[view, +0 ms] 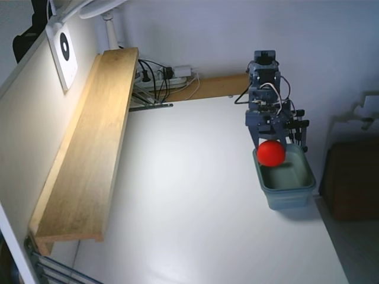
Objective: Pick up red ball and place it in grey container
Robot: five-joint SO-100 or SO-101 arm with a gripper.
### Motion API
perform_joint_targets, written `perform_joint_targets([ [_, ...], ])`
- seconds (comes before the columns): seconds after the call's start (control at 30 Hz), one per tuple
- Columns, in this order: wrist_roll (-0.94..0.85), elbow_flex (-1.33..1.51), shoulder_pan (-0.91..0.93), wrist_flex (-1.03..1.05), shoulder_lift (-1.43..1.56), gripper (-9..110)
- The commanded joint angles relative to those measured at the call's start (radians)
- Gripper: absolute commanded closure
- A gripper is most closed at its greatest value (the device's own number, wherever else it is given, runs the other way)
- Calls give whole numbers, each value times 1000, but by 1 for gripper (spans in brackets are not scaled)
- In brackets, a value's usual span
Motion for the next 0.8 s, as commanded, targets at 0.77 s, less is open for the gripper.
perform_joint_targets([
  [0.77,2,-32,-65,8,18,63],
])
